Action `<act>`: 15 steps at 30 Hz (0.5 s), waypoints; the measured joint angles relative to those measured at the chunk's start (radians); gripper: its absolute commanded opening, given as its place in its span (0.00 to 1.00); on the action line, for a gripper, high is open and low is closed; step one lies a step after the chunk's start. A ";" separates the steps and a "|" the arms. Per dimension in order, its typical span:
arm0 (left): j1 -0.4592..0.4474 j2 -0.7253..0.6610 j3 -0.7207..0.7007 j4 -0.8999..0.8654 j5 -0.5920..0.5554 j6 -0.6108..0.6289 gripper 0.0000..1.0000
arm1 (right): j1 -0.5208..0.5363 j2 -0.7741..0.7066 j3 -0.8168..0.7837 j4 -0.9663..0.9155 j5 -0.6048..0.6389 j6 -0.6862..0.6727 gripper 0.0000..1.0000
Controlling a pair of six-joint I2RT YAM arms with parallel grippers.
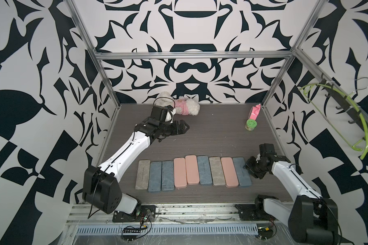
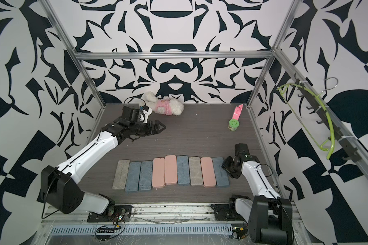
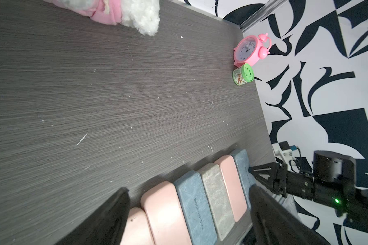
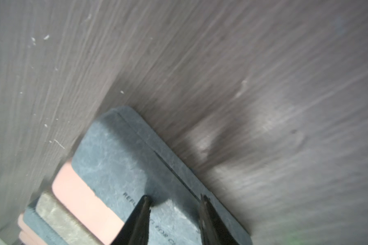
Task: Close the glasses case
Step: Place the glasses case at the center of the board.
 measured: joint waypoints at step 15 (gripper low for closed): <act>0.000 -0.469 -0.255 -0.055 -0.245 -0.019 0.99 | -0.002 -0.084 0.219 -0.060 0.040 -0.160 1.00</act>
